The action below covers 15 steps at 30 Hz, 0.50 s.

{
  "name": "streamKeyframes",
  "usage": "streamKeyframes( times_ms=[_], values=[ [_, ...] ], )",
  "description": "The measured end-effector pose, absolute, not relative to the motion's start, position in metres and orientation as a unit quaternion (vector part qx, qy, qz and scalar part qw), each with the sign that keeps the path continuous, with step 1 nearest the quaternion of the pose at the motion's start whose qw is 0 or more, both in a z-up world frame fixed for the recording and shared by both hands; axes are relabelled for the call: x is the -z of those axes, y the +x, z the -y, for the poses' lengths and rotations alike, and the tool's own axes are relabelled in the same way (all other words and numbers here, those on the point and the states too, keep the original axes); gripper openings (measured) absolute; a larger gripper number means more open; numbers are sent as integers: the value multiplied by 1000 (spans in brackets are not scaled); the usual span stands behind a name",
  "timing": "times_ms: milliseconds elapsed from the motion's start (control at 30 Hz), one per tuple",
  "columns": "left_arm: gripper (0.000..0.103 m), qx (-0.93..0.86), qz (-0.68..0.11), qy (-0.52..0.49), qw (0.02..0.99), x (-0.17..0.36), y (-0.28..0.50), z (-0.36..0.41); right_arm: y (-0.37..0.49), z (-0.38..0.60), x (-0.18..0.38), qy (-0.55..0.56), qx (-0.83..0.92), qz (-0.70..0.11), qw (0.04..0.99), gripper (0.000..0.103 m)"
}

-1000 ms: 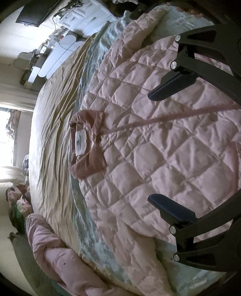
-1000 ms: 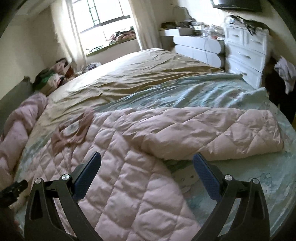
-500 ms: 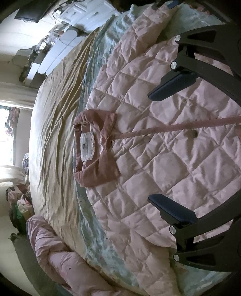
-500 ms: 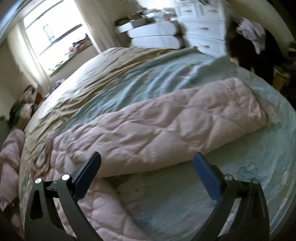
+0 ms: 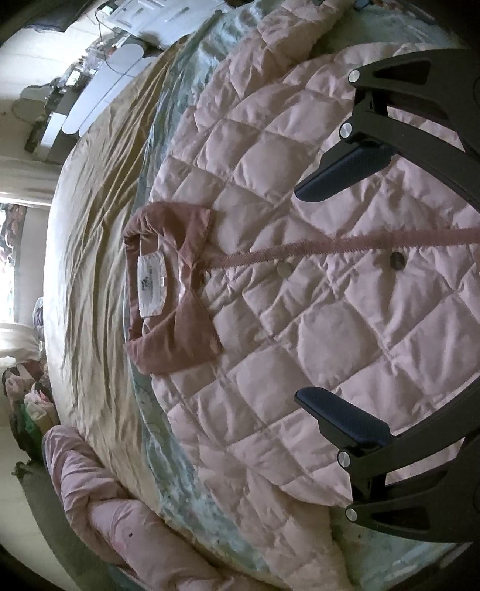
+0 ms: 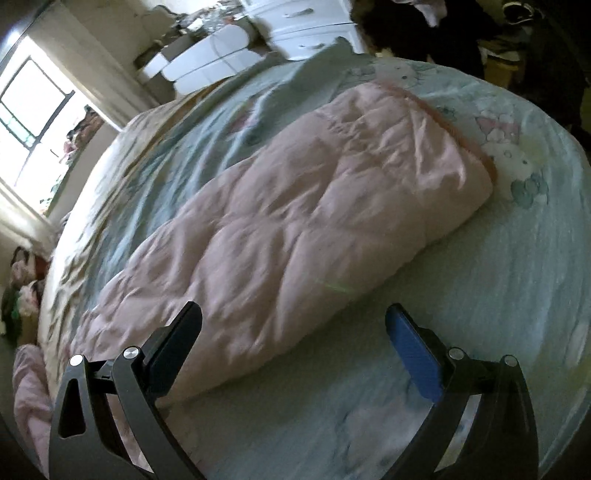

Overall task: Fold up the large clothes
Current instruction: 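Grasp the sleeve cuff with the right gripper and lift it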

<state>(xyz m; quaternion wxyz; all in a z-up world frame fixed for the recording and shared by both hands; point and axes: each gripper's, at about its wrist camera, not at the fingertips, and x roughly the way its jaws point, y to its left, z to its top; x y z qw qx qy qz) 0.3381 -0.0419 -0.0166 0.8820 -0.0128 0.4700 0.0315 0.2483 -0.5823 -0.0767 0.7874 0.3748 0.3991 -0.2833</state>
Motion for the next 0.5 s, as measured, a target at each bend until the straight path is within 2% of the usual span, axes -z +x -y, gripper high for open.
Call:
streamKeyframes(
  times_ms=[300,367,400,433,467,500],
  values=[
    [94,-51,-469,-19,881,12,337,21,251,639,97,470,294,-343,759,99],
    [94,-53,-468,-22,882,7,336,16,252,644,95,477,291,-328,762,83],
    [94,-54,-468,-23,882,5,336,13,252,646,94,483,288,-319,763,59],
    [94,-56,-466,-25,883,3,336,11,253,649,93,489,279,-312,765,47],
    [94,-58,-464,-28,884,0,335,7,252,653,93,496,271,-305,767,43],
    [94,-59,-462,-31,885,-2,334,4,252,655,90,503,259,-294,770,34]
  ],
)
